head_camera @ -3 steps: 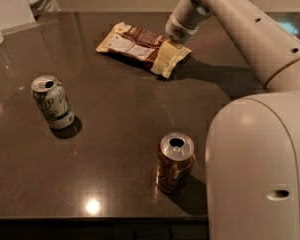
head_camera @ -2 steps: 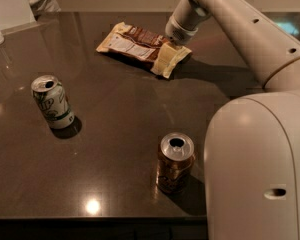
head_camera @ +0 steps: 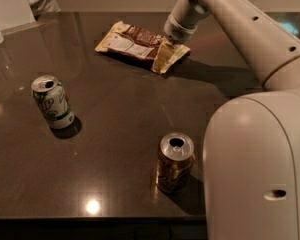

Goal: Move brown chip bag near 7up can

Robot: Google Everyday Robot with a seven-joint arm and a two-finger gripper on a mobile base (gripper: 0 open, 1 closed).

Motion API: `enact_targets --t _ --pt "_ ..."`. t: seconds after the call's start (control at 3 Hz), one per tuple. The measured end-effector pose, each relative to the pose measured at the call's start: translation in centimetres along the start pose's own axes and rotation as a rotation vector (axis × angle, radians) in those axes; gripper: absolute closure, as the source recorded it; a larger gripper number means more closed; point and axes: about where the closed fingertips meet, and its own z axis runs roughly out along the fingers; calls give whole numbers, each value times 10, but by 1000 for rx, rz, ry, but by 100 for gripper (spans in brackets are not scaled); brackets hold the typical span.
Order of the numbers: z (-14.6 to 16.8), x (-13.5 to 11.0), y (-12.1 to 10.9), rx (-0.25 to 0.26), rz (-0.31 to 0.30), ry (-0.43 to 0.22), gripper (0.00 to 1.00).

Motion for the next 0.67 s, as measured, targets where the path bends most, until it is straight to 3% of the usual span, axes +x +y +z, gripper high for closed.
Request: enact_targets --t 0.33,0.67 --pt "-6 -8 9 -19 -19 -1 87" --pt "-13 -18 27 -57 -47 -7 100"
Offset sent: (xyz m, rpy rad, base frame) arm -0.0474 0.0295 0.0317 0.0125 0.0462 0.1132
